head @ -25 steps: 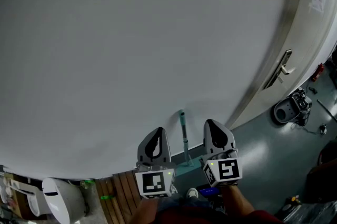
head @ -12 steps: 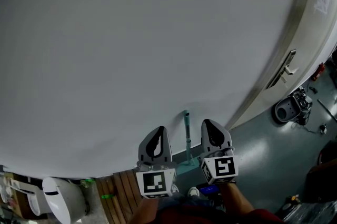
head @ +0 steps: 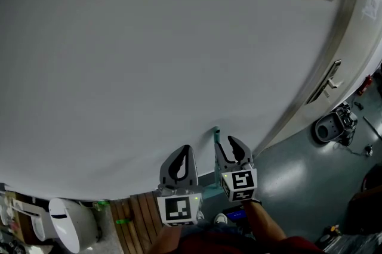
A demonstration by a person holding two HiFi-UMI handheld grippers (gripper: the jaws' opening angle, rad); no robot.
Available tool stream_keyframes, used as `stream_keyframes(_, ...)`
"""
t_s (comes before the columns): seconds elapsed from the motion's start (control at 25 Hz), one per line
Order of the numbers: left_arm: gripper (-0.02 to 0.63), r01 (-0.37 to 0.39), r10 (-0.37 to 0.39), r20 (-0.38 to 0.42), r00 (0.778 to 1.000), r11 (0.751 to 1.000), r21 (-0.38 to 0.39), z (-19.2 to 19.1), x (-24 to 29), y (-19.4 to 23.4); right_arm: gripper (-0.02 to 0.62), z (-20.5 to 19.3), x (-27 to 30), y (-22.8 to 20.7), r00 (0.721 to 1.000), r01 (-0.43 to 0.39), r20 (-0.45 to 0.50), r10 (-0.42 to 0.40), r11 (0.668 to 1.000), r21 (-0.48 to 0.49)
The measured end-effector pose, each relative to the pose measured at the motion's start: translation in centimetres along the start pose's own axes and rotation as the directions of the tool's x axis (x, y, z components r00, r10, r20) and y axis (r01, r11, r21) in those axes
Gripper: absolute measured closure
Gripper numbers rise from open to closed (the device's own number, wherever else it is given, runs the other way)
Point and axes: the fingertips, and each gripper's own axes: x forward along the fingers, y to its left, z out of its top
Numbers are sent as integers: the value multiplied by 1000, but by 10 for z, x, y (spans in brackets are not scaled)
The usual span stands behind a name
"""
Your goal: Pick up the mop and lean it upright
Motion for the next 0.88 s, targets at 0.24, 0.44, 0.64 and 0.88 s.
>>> stream_keyframes(0.24,592,-17,17,2,1000,1000,6,3,-6,7,402,-26,26,2,998,10,-56,-11,1000,-17)
stream_keyframes(0.44,592,-30,30,2,1000,999,11,5,-10,11,400,-43,45,-1,995,23,-101,-27,999,-42)
stream_keyframes(0.64,592,-42,42,-2,999,999,17,5,-15,16,407,-48,51,-4,993,53,-104,-56,998,-31)
stream_keyframes(0.88,592,-49,49,-8,999,999,19,4,-18,18,479,-46,55,-9,993,79,-87,-83,996,-45)
